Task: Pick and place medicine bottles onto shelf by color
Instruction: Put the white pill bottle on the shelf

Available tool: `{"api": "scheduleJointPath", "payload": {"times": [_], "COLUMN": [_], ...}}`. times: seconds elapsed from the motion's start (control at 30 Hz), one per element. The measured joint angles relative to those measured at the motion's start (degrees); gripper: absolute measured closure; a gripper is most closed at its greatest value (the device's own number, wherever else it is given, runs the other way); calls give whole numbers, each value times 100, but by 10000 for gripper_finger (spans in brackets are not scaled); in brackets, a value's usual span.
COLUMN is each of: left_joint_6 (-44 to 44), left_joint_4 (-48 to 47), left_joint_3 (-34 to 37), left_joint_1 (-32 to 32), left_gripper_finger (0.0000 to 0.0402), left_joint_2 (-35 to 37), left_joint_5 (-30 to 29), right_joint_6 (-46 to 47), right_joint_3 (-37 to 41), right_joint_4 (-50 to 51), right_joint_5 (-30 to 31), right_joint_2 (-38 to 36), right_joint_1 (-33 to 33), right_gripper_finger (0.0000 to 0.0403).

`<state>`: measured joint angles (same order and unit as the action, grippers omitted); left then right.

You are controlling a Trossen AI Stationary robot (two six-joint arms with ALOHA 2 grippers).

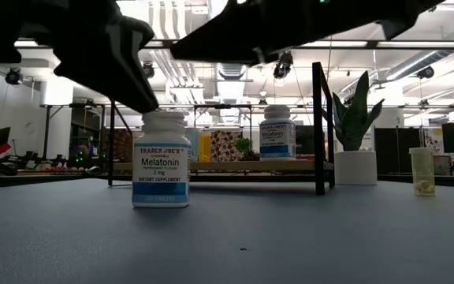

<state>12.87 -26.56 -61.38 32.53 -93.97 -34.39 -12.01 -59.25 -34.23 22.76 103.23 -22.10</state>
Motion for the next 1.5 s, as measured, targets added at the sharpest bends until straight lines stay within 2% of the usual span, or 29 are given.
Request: {"api": "scheduleJointPath", "payload": {"times": [0.3, 0.67, 0.97, 1.33, 1.5], "left_joint_6": [-127, -128, -125, 34, 183], "left_joint_4": [705, 759, 1483, 1514, 1810], "left_joint_3": [426, 467, 809, 855, 1050], "left_joint_1": [4, 2, 2, 0, 0], "left_gripper_finger": [384, 385, 385, 385, 385], "left_joint_2": [145, 157, 175, 173, 177], "left_joint_5": [31, 92, 81, 100, 125], "right_joint_6": [617, 1117, 1244, 1679, 1868], "right_joint_3": [-312, -137, -134, -47, 32], "right_joint_4": [325, 325, 190, 42, 0], "right_joint_5": [107, 44, -89, -227, -240], "right_joint_2": [283, 402, 682, 768, 768], "right_joint_1": [154, 178, 176, 218, 223], "right_gripper_finger": [394, 394, 394, 394, 394]}}
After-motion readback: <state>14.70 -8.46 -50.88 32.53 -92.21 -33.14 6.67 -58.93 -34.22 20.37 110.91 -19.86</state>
